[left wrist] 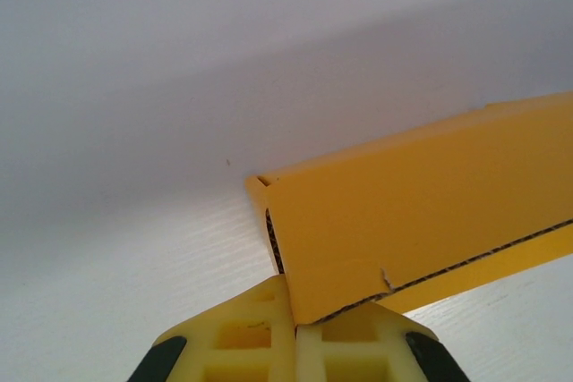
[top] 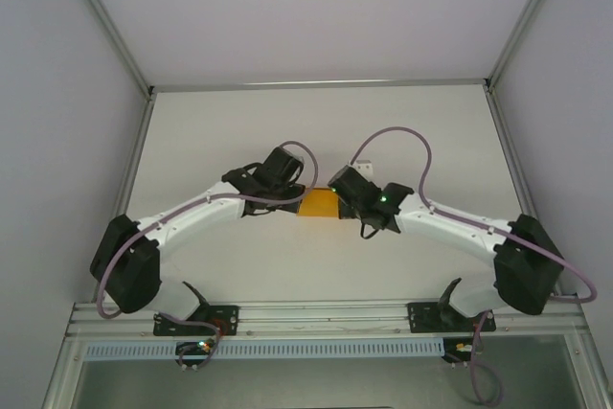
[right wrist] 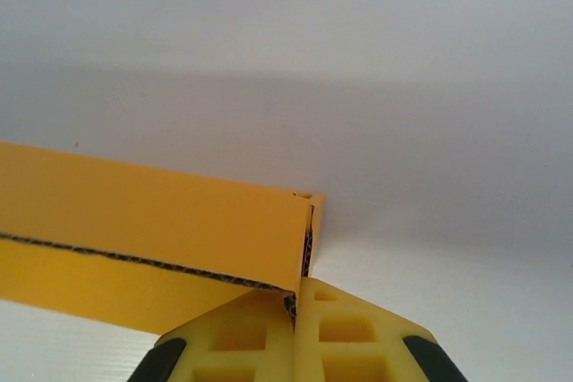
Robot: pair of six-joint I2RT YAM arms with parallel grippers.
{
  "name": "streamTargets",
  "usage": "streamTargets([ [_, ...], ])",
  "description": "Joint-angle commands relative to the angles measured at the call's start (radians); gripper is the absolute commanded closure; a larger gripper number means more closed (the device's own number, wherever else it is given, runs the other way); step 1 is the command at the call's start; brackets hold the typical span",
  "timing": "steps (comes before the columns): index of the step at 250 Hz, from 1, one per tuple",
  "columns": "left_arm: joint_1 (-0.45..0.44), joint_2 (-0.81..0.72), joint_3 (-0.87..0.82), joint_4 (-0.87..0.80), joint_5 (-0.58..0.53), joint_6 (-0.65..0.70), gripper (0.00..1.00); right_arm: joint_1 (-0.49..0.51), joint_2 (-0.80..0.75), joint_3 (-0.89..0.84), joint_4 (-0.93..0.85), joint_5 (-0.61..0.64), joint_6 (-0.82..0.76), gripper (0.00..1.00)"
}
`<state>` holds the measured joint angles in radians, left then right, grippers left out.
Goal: Assemble paper box
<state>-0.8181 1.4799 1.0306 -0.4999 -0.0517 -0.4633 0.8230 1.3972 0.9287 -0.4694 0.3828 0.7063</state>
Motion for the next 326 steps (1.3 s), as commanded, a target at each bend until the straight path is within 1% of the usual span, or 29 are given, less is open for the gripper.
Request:
streamTargets([
  [1,-0.012,0.103,-0.095,-0.148,0.023,-0.029,1.0,0.009,-0.043,-0.098,0.035,-0.13,-0.056,0.94],
  [8,-0.013,0.107,-0.091,-0.143,0.025,-0.029,1.0,0.001,-0.062,-0.102,0.056,-0.153,-0.072,0.93],
  [14,-0.013,0.11,-0.087,-0.141,0.03,-0.028,1.0,-0.005,-0.074,-0.103,0.07,-0.176,-0.085,0.9],
  [35,-0.01,0.123,-0.06,-0.153,0.019,-0.028,1.0,-0.023,-0.1,-0.091,0.082,-0.228,-0.109,0.72],
  [44,-0.011,0.126,-0.052,-0.156,0.018,-0.025,1.0,-0.028,-0.107,-0.078,0.069,-0.226,-0.115,0.63],
  [61,-0.01,0.126,-0.045,-0.154,0.024,-0.02,1.0,-0.034,-0.123,-0.05,0.039,-0.212,-0.12,0.6],
  [67,-0.011,0.126,-0.043,-0.151,0.031,-0.019,1.0,-0.036,-0.128,-0.042,0.027,-0.2,-0.116,0.57],
  [73,-0.011,0.126,-0.042,-0.152,0.035,-0.017,1.0,-0.039,-0.134,-0.035,0.018,-0.185,-0.113,0.52],
  [94,-0.012,0.128,-0.034,-0.154,0.042,-0.011,1.0,-0.052,-0.163,-0.018,0.002,-0.157,-0.097,0.41],
  [122,-0.012,0.123,-0.028,-0.162,0.031,0.002,1.0,-0.086,-0.205,-0.008,0.0,-0.117,-0.057,0.32],
  [137,-0.011,0.123,-0.02,-0.168,0.033,0.006,1.0,-0.112,-0.216,-0.007,0.008,-0.101,-0.03,0.31],
  [161,-0.013,0.122,-0.014,-0.169,0.037,0.013,1.0,-0.169,-0.211,0.003,0.027,-0.114,0.013,0.3],
  [200,-0.013,0.121,-0.012,-0.165,0.042,0.018,1.0,-0.232,-0.141,0.039,0.046,-0.169,-0.001,0.31],
  [222,-0.012,0.122,-0.014,-0.162,0.041,0.02,1.0,-0.258,-0.095,0.042,0.042,-0.184,0.015,0.33],
  [243,-0.012,0.123,-0.011,-0.16,0.042,0.023,1.0,-0.283,-0.064,0.021,0.055,-0.199,0.033,0.37],
  [269,-0.012,0.125,-0.002,-0.164,0.04,0.028,1.0,-0.293,-0.042,-0.022,0.075,-0.231,0.04,0.42],
  [301,-0.013,0.121,0.006,-0.172,0.033,0.036,1.0,-0.29,-0.044,-0.099,0.128,-0.319,0.042,0.45],
  [326,-0.012,0.117,0.01,-0.172,0.036,0.041,1.0,-0.288,-0.056,-0.148,0.152,-0.345,0.044,0.44],
])
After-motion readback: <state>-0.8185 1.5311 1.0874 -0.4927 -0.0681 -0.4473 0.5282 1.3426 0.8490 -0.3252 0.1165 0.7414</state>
